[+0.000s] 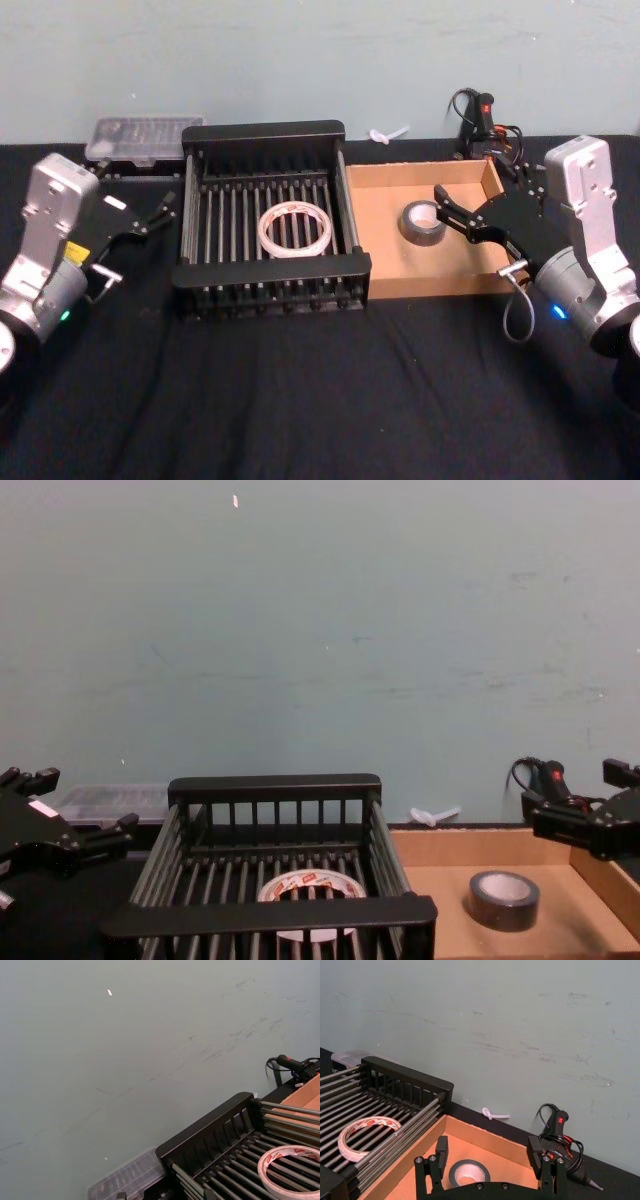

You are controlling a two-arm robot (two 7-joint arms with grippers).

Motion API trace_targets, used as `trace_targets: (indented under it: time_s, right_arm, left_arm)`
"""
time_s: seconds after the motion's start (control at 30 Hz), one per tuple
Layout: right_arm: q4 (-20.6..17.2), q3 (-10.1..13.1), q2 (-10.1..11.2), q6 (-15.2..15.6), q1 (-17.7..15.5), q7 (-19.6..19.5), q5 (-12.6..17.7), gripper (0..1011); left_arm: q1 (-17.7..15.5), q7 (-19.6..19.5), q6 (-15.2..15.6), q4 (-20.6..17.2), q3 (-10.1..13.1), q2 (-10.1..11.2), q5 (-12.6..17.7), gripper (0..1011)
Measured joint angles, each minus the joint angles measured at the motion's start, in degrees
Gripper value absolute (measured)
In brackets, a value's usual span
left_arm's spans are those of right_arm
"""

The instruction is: Pick up the white tape and place it into the black box , Pick up the silver tape and place it into the brown box.

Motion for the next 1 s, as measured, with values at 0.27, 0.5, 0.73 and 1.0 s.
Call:
trace_targets:
  time_s: [0.27, 0.5, 0.73, 1.0]
  right_arm:
    - [0.00, 0.00, 0.02, 0.00, 0.00, 0.02, 0.04, 1002]
    - [-0.01, 0.00, 0.02, 0.01, 0.00, 0.02, 0.09, 1002]
    - [0.00, 0.00, 0.02, 0.01, 0.00, 0.02, 0.10, 1002]
    - [0.00, 0.00, 0.02, 0.01, 0.00, 0.02, 0.09, 1002]
  left_arm:
    - [-0.01, 0.00, 0.00, 0.00, 0.00, 0.00, 0.00, 1001]
    - [0.00, 0.00, 0.00, 0.00, 0.00, 0.00, 0.00, 1001]
    - [0.00, 0.00, 0.00, 0.00, 0.00, 0.00, 0.00, 1001]
    - [-0.01, 0.00, 0.00, 0.00, 0.00, 0.00, 0.00, 1001]
